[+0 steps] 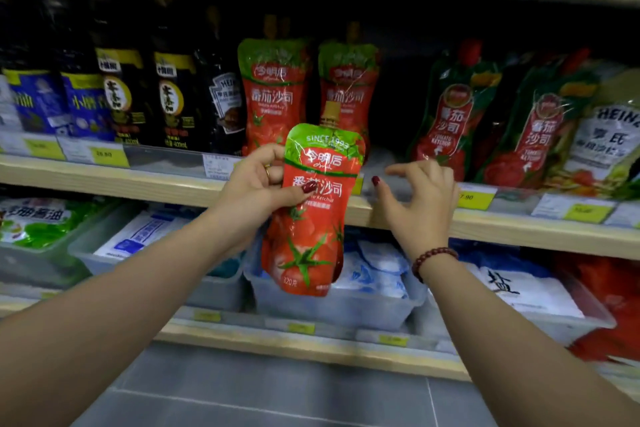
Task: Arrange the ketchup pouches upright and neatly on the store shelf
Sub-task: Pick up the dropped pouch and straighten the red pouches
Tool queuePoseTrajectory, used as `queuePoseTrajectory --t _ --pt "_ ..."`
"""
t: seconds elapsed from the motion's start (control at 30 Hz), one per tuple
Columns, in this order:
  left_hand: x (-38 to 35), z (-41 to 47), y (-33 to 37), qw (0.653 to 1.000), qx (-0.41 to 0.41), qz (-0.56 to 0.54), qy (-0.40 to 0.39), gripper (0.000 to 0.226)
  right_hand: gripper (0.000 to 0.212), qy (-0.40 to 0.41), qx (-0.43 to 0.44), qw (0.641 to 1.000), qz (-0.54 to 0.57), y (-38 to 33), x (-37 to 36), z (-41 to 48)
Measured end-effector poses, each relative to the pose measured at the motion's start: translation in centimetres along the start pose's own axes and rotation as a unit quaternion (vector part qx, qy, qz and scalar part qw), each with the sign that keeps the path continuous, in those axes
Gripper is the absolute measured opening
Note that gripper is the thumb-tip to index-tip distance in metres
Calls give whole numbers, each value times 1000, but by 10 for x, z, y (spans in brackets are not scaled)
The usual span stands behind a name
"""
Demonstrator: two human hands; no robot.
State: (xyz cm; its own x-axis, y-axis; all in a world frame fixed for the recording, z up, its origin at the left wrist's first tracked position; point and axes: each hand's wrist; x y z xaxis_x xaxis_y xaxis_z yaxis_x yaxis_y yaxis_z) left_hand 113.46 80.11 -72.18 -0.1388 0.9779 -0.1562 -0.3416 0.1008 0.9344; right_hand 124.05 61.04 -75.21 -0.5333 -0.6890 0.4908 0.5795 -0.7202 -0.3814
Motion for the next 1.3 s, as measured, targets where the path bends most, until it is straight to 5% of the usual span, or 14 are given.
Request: queuePoseTrajectory --t 0.3,0.37,0.43,0.5,0.57,0.7,0.83,0.93,1.1,1.3 --pt "-32 63 43 999 2 11 35 40 7 -44 -56 995 75 -8 14 12" --pt "-39 70 45 999 12 -4 44 40 20 -95 -138 959 230 -17 25 29" --pt "-46 76 47 998 17 -27 51 39 40 -196 -222 874 385 -27 38 46" --pt "-51 79 49 997 20 -42 59 41 51 -291 -244 824 421 -33 43 58" --pt "-54 82 49 997 21 -45 62 41 42 -324 -241 810 425 -37 46 65" --pt "-51 85 46 998 14 -8 59 38 32 -327 -244 806 428 -37 45 72" --pt "-32 83 31 988 -27 127 81 4 26 -303 -248 818 421 -38 37 76" --pt "-6 72 14 943 -100 300 109 9 25 -271 -255 821 433 -40 34 81" --pt "10 60 -10 870 -113 479 28 5 16 -236 -274 808 464 -42 28 91" --pt "5 56 -24 879 -147 449 63 12 16 -202 -243 835 449 -46 13 96"
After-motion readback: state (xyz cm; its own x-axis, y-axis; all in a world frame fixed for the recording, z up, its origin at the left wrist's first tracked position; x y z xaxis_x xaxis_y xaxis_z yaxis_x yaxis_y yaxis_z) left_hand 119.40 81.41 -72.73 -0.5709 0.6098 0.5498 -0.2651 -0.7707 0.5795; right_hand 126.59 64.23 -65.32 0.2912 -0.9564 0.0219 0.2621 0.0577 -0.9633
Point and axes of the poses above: each hand's wrist, its own z-axis towards the middle knuckle, its own x-axis out of the back of the hand, y = z × x, and after that the axes turned 4 degrees about -z, right-handed
